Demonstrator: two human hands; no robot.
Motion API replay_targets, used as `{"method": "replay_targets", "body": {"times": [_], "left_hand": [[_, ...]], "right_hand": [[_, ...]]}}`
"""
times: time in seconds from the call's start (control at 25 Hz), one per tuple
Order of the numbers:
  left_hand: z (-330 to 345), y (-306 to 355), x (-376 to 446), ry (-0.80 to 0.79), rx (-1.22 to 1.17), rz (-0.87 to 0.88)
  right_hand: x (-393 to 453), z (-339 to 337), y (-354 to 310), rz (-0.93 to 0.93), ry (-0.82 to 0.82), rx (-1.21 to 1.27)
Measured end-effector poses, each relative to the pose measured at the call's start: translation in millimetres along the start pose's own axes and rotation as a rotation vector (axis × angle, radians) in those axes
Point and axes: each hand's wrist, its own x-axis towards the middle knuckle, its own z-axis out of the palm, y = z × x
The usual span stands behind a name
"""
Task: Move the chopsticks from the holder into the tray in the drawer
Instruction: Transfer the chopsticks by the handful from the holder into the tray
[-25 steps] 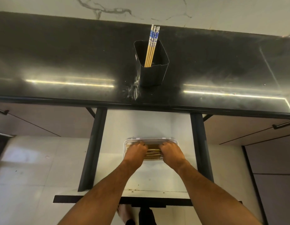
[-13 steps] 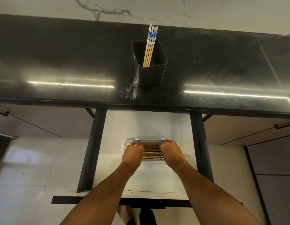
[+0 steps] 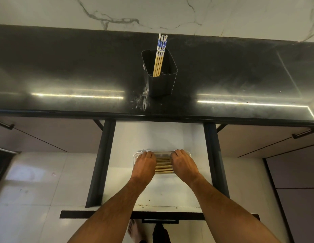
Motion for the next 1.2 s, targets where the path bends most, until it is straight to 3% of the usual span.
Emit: {"method": "replay_targets", "body": {"times": [0.12,0.32,0.72,1.0,1.2], "left_hand": [[-14.3,0.9,-0.8,0.074,-0.003,0.065],[-54.1,4.7,5.4,0.355,-0.008,0.145],[-218.2,7.7,64.2,0.637,-0.042,0.151],[-287.8,5.4,137.1,0.684,-0.038,0.142],[-300.2,-2.1,208.7,0.663,-0.042,0.113]], "right_hand": [[-6.7,-12.1,0.4,-0.010,0.116,0.007],[-3.0,-57.0,-8.1,0.018,0.303,-0.095],[39.8,-218.5,-37.4,0.025,0.562,-0.130],[96.9,-299.9,-41.9,-0.037,0.655,-0.116],[166.0,-327.0,-26.2,-0.036,0.590,-0.033]]}}
